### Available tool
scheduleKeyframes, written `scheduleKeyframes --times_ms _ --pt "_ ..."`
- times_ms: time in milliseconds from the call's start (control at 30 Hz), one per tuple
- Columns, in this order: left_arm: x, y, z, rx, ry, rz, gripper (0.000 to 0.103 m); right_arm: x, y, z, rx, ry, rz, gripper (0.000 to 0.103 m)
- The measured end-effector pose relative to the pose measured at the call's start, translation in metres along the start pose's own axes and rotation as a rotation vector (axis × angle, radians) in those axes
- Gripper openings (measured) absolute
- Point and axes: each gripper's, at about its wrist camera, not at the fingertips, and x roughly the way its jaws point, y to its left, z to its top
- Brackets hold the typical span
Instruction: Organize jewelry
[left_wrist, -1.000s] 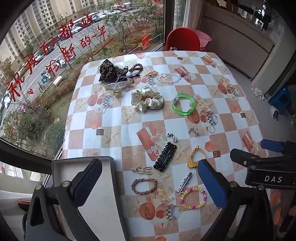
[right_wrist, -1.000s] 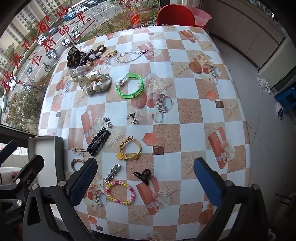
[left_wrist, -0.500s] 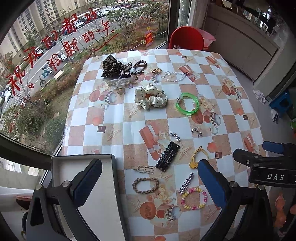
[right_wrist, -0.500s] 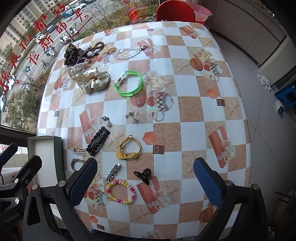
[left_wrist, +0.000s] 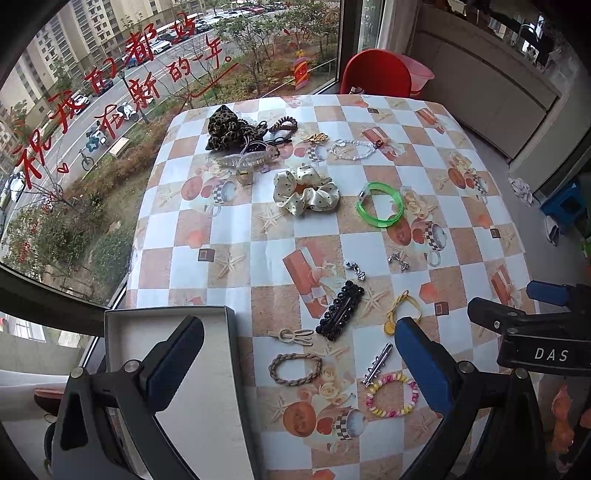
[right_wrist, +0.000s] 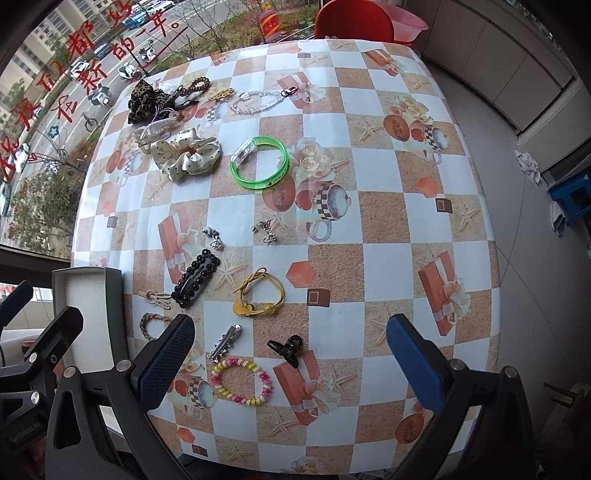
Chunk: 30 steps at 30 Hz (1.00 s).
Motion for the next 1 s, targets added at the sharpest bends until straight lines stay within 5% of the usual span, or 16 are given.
scheduleKeyframes --times_ms 1000 --pt "0.016 0.000 0.000 0.005 0.053 0.010 0.103 0.009 0.001 0.003 0.001 0.009 -0.001 0.103"
